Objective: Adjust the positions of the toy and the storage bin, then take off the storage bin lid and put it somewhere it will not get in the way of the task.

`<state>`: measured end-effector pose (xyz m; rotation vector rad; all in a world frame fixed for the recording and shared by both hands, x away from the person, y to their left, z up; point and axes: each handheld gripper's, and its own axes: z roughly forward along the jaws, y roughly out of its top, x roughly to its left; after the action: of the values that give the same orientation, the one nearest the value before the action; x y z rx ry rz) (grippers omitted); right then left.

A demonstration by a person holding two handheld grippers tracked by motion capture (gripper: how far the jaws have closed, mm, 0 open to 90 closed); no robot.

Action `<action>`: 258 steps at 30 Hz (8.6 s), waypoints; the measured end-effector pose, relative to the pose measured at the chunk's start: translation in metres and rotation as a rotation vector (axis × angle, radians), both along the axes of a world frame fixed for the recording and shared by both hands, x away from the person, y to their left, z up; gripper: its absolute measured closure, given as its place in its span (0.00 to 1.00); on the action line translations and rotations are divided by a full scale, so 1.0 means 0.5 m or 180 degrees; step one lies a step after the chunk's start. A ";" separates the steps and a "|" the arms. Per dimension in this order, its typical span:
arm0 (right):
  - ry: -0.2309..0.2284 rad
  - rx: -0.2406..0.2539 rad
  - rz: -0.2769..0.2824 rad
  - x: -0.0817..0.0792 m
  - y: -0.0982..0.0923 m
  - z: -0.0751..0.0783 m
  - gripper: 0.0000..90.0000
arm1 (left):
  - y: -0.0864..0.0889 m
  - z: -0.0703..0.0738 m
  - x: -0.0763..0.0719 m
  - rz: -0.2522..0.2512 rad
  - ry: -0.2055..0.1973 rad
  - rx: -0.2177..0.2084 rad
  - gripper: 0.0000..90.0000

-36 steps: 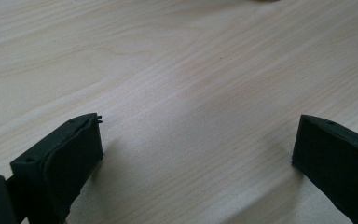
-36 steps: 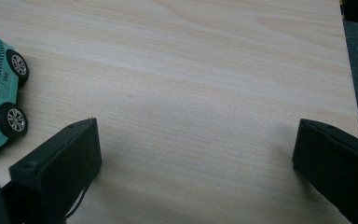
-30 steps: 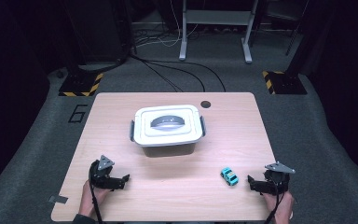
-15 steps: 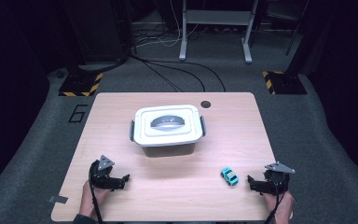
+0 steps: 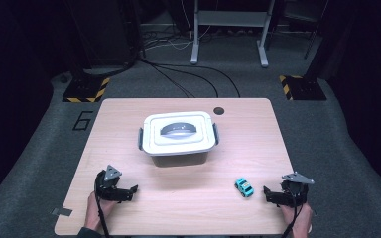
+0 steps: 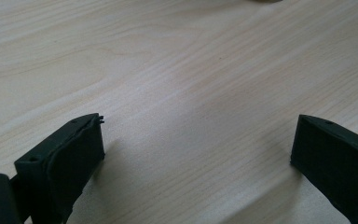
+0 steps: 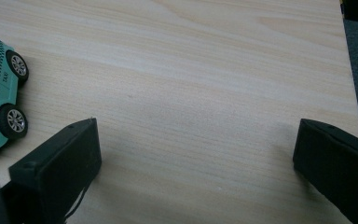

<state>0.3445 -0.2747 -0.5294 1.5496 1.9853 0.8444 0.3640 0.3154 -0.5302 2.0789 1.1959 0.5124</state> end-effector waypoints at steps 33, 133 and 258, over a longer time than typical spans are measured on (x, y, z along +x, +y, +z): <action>-0.0003 0.0002 0.0000 0.000 0.000 0.000 0.00 | -0.081 0.234 0.074 -0.0686 -0.0440 -0.0199 0.05; -0.0005 0.0001 -0.0002 0.000 0.000 0.000 0.01 | -0.313 0.316 0.224 -0.1459 -0.0256 0.0282 0.67; -0.0010 0.0004 -0.0002 -0.001 -0.001 0.000 0.02 | -0.423 0.348 0.133 -0.1250 -0.0221 -0.0252 0.74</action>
<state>0.3441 -0.2750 -0.5292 1.5485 1.9825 0.8473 0.4303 0.1041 -0.3561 2.1364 0.7282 0.3419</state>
